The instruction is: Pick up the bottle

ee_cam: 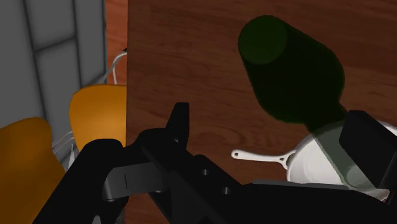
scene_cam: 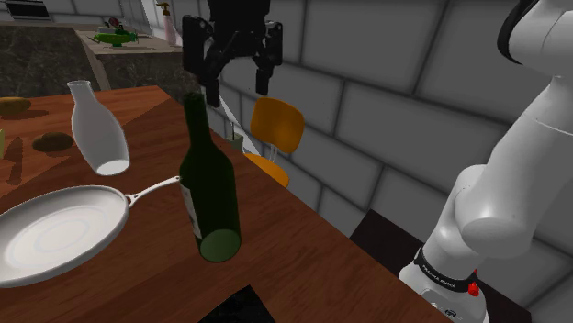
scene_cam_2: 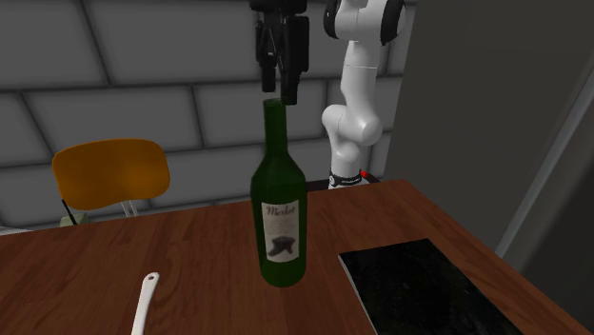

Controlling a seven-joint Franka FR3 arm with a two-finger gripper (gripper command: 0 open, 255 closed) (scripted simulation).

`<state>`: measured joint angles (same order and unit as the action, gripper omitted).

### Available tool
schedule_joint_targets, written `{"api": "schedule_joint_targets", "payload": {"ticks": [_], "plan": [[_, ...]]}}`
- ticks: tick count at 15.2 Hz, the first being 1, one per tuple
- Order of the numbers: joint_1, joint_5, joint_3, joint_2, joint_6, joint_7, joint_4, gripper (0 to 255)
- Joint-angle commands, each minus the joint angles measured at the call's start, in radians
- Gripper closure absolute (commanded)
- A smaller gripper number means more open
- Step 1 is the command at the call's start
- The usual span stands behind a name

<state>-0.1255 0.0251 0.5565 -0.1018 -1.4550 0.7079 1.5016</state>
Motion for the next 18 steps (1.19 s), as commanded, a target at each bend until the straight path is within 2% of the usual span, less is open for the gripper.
{"api": "schedule_joint_targets", "payload": {"ticks": [1,3,4,11,13,14,18], "plan": [[-0.024,-0.053,0.046,0.096,0.043,0.071,-0.121,0],[-0.074,-0.129,0.089,0.211,0.098,0.144,-0.263,0],[-0.089,-0.143,0.092,0.233,0.109,0.157,-0.291,0],[-0.056,-0.092,0.074,0.155,-0.023,0.131,-0.097,0],[-0.056,-0.091,0.074,0.155,-0.023,0.131,-0.097,0],[-0.057,-0.093,0.074,0.157,-0.024,0.132,-0.098,255],[-0.058,-0.093,0.075,0.158,-0.023,0.133,-0.100,255]]}}
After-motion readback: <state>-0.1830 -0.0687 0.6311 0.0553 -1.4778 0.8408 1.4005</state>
